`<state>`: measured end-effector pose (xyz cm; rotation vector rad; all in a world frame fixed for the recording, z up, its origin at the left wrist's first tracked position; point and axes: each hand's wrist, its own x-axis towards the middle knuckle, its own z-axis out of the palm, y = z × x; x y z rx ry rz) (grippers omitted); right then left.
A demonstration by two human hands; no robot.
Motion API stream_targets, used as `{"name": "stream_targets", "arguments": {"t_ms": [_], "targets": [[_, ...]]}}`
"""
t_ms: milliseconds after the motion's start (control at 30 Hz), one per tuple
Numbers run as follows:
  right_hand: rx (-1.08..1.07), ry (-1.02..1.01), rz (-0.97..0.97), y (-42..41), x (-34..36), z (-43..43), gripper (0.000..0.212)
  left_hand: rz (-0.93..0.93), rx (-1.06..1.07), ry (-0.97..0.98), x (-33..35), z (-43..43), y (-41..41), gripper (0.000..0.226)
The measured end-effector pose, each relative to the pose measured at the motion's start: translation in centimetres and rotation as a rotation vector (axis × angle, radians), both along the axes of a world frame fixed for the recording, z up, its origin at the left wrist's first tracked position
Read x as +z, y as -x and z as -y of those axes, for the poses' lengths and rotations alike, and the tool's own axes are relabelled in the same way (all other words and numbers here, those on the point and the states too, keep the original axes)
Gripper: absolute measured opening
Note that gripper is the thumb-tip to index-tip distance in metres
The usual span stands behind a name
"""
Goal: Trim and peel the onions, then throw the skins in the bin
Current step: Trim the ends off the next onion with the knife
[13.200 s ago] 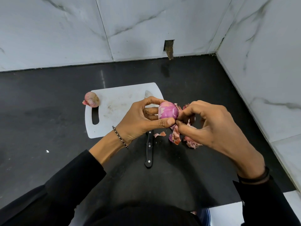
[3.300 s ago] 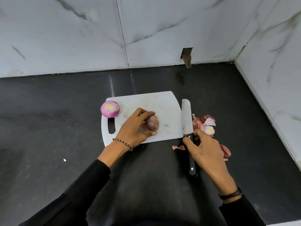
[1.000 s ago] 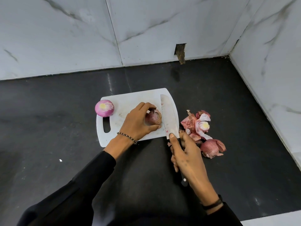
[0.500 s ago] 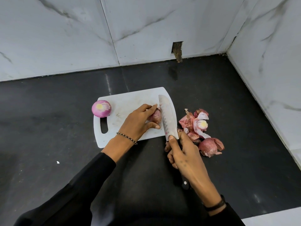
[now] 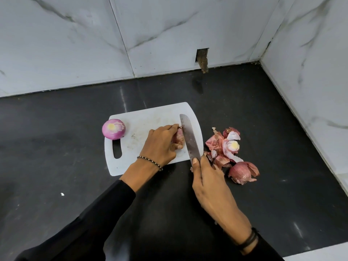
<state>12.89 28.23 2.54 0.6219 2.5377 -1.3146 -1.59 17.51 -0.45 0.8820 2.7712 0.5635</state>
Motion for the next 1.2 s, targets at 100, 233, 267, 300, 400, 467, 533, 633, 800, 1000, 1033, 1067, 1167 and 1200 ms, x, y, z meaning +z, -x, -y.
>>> {"name": "stream_targets", "arguments": {"t_ms": [100,233,267,300,400,467,533,633,800,1000,1033,1067,1167,1200], "targets": [[0.023,-0.064,0.019,0.4,-0.1,0.0,0.027,0.008,-0.001,-0.004,0.0,-0.3,0.1,0.050],[0.053,-0.169,0.056,1.1,-0.8,0.1,0.024,0.015,-0.020,0.066,0.5,-1.3,0.2,0.043],[0.052,-0.172,0.068,1.3,-0.9,0.0,0.024,0.020,-0.020,0.077,0.6,-1.4,0.2,0.044],[0.056,-0.169,0.084,1.4,-1.0,0.0,0.024,0.026,-0.018,0.085,0.7,-1.5,0.2,0.046],[0.064,-0.170,0.109,1.8,-0.7,0.0,0.023,0.053,-0.016,0.098,1.2,-1.4,0.4,0.049],[0.062,-0.203,0.085,2.5,-0.4,0.0,0.022,0.058,-0.019,0.110,1.4,-1.4,0.4,0.048],[0.057,-0.214,0.061,3.6,-0.2,0.0,0.020,0.060,-0.015,0.120,1.6,-1.4,0.4,0.047],[0.067,-0.223,0.080,4.6,0.2,-0.1,0.019,0.059,-0.004,0.120,1.8,-1.5,0.2,0.043],[-0.004,-0.175,0.120,2.6,0.1,0.1,0.017,0.052,-0.008,0.164,2.1,-1.8,0.1,0.041],[-0.102,-0.132,0.169,3.9,-0.9,-0.3,0.014,-0.013,-0.082,0.211,2.4,-2.9,0.2,0.034],[-0.093,-0.141,0.163,3.9,-1.2,-0.3,0.014,-0.016,-0.090,0.214,2.4,-3.1,0.2,0.033],[-0.089,-0.133,0.151,3.9,-1.3,-0.3,0.014,-0.016,-0.099,0.212,2.4,-3.3,0.3,0.033],[-0.054,-0.119,0.125,3.6,-1.1,-0.4,0.019,0.019,-0.100,0.161,2.4,-3.0,0.4,0.030],[-0.043,-0.105,0.119,3.4,-1.1,-0.5,0.021,0.038,-0.091,0.129,2.3,-2.7,0.6,0.030]]}}
